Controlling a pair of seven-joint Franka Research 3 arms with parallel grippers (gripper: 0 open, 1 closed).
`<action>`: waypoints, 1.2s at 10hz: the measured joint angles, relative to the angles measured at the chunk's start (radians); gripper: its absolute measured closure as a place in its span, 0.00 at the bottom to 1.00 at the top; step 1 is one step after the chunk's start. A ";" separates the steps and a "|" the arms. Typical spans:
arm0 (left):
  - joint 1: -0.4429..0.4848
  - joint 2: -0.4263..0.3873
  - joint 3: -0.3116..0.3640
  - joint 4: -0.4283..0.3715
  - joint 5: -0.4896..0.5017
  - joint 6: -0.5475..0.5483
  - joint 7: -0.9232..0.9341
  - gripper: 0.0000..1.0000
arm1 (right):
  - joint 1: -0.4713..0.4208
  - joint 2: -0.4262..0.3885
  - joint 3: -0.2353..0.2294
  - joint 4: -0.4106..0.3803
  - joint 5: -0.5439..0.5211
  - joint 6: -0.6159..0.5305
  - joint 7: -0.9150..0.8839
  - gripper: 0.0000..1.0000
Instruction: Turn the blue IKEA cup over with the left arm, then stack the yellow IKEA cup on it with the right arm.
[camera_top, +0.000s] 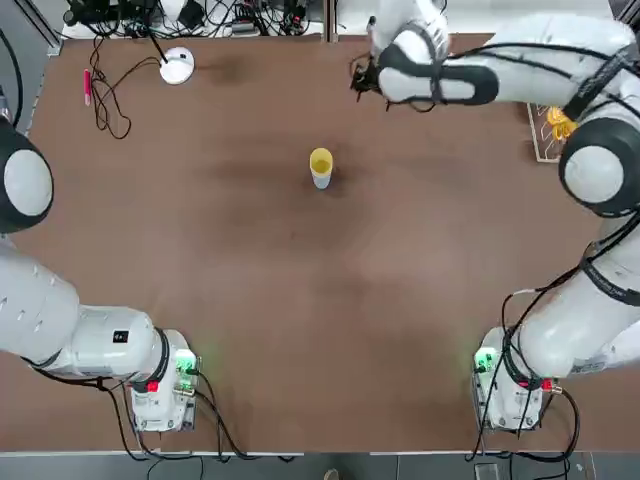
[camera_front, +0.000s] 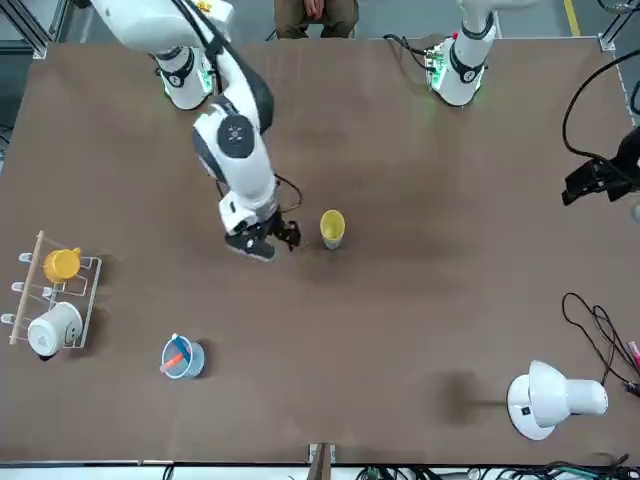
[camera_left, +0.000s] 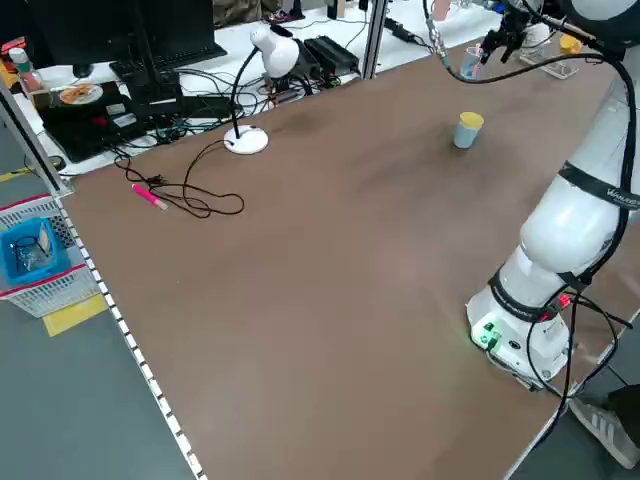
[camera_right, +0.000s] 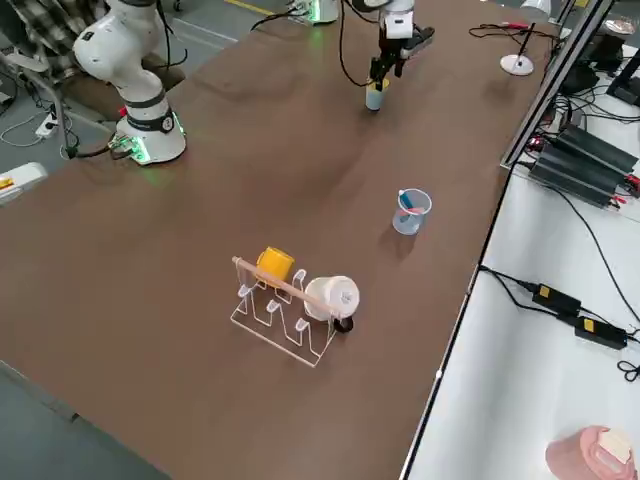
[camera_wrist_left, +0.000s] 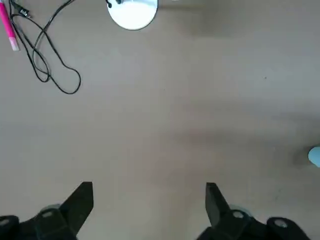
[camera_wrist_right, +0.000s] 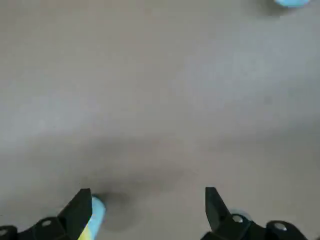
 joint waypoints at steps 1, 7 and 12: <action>-0.001 0.000 -0.001 0.000 0.000 0.000 0.000 0.01 | -0.046 -0.022 -0.015 -0.004 0.017 -0.036 -0.119 0.00; 0.002 0.000 0.001 0.002 0.000 0.000 0.000 0.01 | -0.274 -0.128 -0.215 -0.007 0.081 -0.125 -0.722 0.00; -0.002 0.000 -0.003 0.004 0.000 0.000 0.000 0.01 | -0.265 -0.296 -0.395 0.005 0.150 -0.244 -0.826 0.00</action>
